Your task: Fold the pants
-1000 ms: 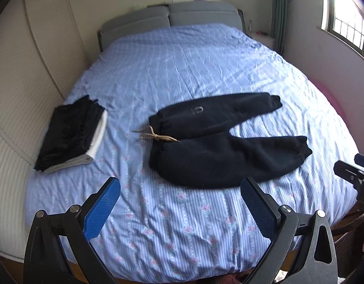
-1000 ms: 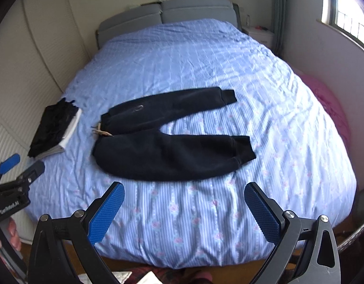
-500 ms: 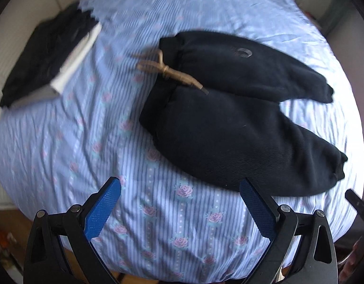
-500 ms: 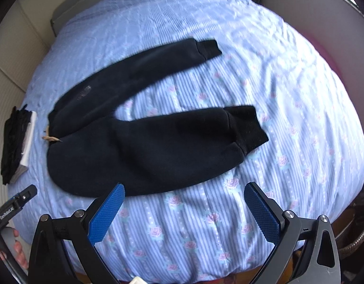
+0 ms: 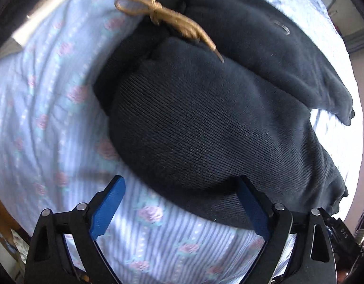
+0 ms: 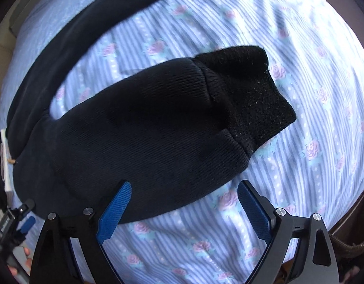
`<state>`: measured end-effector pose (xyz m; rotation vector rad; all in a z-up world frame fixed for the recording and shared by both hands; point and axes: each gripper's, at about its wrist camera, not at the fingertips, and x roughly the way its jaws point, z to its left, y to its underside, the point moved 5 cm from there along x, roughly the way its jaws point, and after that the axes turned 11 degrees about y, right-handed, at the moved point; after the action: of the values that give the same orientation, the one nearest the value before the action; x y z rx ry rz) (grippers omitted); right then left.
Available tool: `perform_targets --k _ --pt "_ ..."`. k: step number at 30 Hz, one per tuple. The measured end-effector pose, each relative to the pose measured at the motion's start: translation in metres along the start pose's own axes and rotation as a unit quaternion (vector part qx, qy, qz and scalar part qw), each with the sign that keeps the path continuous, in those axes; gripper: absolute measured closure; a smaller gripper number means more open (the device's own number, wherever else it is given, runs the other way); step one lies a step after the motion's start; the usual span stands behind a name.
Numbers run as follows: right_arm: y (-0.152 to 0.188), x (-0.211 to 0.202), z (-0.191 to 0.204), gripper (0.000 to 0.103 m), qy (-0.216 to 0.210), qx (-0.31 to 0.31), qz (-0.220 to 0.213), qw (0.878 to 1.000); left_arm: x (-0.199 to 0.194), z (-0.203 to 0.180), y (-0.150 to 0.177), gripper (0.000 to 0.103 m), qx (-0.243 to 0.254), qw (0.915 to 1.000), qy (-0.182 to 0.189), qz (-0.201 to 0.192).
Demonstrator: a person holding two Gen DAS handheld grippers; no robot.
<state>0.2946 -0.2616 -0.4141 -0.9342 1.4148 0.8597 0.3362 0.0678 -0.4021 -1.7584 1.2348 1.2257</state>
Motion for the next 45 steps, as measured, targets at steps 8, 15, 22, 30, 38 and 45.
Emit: perform_targets --k 8,15,22,30,38,45 --pt "-0.009 0.016 0.001 0.054 -0.036 -0.007 0.023 0.999 0.003 -0.011 -0.005 0.051 -0.015 0.9997 0.016 0.009" --pt "-0.006 -0.018 -0.013 0.086 -0.070 -0.004 0.011 0.997 -0.036 -0.024 -0.001 0.074 0.024 0.9995 0.004 -0.020" --pt "0.014 -0.080 -0.023 0.087 -0.104 -0.031 -0.013 0.994 -0.082 -0.016 0.011 0.077 0.056 0.9968 0.007 -0.057" --pt "0.019 -0.140 -0.022 0.087 -0.145 -0.026 -0.038 0.988 -0.130 -0.025 0.016 0.080 0.083 0.9920 0.023 -0.093" --pt "-0.040 -0.174 -0.008 0.088 -0.192 0.027 -0.079 0.978 -0.130 -0.068 -0.051 0.085 0.085 0.9891 0.036 -0.114" --pt "-0.129 -0.187 0.030 0.089 -0.193 0.062 -0.110 0.973 -0.118 -0.095 -0.142 0.087 0.088 0.9894 0.020 -0.114"
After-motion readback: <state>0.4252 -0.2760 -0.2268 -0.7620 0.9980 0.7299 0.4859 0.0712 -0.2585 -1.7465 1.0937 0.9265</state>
